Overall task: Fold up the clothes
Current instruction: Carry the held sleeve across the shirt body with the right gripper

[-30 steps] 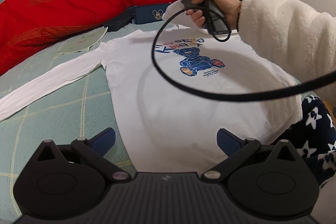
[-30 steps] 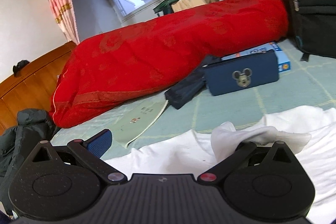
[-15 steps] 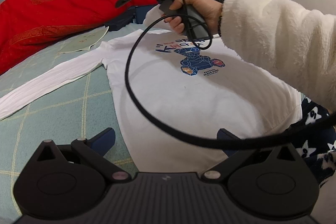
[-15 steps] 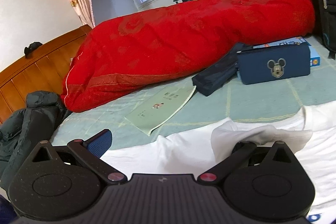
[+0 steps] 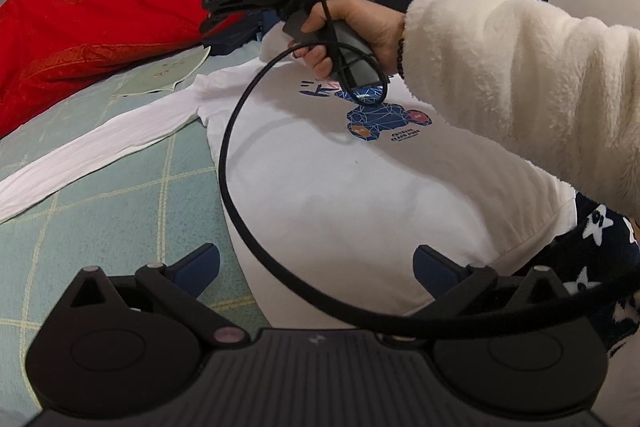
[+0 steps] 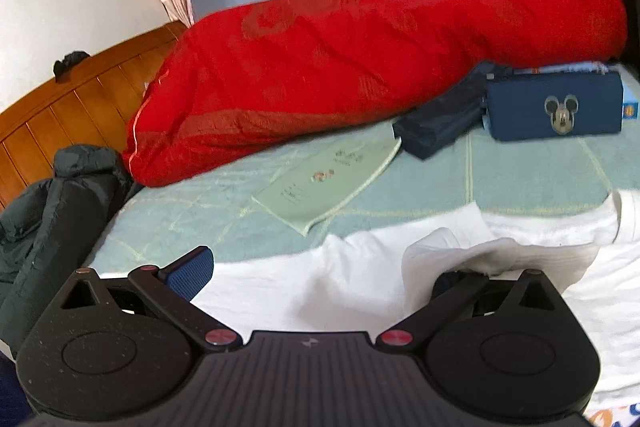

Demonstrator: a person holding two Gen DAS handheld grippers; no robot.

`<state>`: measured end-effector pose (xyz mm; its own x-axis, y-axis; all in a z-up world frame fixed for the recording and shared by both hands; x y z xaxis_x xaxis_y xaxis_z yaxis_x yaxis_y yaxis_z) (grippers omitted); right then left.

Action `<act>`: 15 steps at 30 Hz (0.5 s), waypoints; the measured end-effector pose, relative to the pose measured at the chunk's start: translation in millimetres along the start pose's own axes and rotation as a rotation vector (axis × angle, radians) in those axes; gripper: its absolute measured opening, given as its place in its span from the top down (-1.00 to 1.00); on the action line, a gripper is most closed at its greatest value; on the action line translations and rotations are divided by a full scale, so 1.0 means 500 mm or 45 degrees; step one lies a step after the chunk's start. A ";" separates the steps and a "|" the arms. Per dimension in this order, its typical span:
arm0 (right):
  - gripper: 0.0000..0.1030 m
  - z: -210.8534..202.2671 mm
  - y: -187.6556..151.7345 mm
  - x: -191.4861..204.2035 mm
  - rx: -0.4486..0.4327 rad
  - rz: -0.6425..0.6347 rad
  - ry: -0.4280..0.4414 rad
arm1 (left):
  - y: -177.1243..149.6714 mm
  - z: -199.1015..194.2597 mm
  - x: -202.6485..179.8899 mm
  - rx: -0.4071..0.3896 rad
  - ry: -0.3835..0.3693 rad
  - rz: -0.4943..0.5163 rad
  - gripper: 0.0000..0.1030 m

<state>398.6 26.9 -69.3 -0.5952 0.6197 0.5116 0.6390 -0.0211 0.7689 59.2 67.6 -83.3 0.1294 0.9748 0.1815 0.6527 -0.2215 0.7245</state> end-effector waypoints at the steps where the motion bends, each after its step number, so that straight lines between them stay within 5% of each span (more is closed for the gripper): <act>1: -1.00 0.003 -0.009 -0.007 0.016 0.029 0.009 | 0.000 -0.001 -0.001 0.000 0.000 0.000 -0.99; 15: -1.00 -0.062 -0.082 -0.056 0.217 0.310 0.117 | -0.002 -0.026 -0.020 -0.020 -0.004 0.025 -0.99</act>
Point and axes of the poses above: each gripper's, at about its wrist camera, not at the fingertips, and z roughly the way its jaws point, x to its left, y to its top, the point moved 7 cm from there along z, roughly the way its jaws point, and after that the axes turned 13 degrees about y, right-handed, at the moved point
